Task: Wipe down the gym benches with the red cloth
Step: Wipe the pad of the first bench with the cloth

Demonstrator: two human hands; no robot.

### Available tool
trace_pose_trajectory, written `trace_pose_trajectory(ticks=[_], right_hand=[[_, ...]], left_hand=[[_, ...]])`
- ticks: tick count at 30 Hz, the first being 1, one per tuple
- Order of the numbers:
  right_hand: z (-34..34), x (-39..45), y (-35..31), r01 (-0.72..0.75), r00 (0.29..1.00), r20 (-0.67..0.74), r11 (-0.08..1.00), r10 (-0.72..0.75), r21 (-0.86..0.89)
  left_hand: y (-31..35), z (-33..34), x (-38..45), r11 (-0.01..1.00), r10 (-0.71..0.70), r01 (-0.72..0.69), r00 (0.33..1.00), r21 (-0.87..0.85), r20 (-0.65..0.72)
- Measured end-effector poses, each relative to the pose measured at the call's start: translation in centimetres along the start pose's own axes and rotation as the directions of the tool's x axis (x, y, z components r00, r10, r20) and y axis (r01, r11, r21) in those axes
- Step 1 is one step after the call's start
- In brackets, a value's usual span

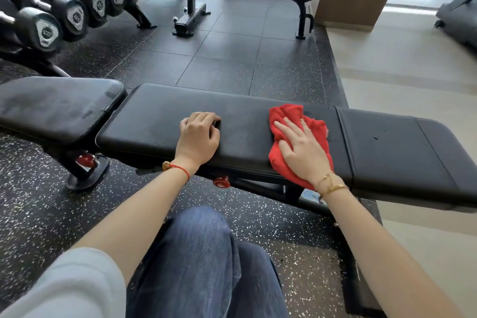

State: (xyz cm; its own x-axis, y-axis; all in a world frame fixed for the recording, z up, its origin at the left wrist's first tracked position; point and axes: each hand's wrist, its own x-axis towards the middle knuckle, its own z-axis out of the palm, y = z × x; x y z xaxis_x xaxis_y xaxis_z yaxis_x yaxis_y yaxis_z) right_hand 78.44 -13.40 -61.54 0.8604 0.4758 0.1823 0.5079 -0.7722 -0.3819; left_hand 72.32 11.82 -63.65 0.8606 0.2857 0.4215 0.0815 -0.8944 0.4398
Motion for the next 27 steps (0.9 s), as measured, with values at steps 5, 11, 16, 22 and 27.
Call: trace_pose_trajectory(ticks=[5, 11, 16, 22, 27], right_hand=[[-0.5, 4.0, 1.8, -0.215, 0.976, 0.023, 0.976, 0.216, -0.037], [1.8, 7.2, -2.3, -0.105, 0.989, 0.099, 0.991, 0.112, -0.078], [2.7, 4.2, -5.0, 0.083, 0.989, 0.125, 0.997, -0.082, -0.005], [0.8, 0.0, -1.3, 0.062, 0.997, 0.037, 0.998, -0.061, -0.028], [-0.8, 2.5, 2.5, -0.19, 0.981, 0.021, 0.981, 0.191, -0.05]], left_hand=[[0.2, 0.6, -0.1, 1.0, -0.015, 0.015, 1.0, 0.019, -0.016], [0.4, 0.6, -0.1, 0.999, -0.006, 0.007, 1.0, 0.049, -0.018], [0.5, 0.5, -0.1, 0.998, -0.015, 0.016, 1.0, 0.059, -0.013], [0.0, 0.2, -0.5, 0.998, 0.031, -0.031, 1.0, 0.047, 0.005], [0.1, 0.2, -0.5, 0.998, 0.028, -0.029, 0.999, 0.052, 0.015]])
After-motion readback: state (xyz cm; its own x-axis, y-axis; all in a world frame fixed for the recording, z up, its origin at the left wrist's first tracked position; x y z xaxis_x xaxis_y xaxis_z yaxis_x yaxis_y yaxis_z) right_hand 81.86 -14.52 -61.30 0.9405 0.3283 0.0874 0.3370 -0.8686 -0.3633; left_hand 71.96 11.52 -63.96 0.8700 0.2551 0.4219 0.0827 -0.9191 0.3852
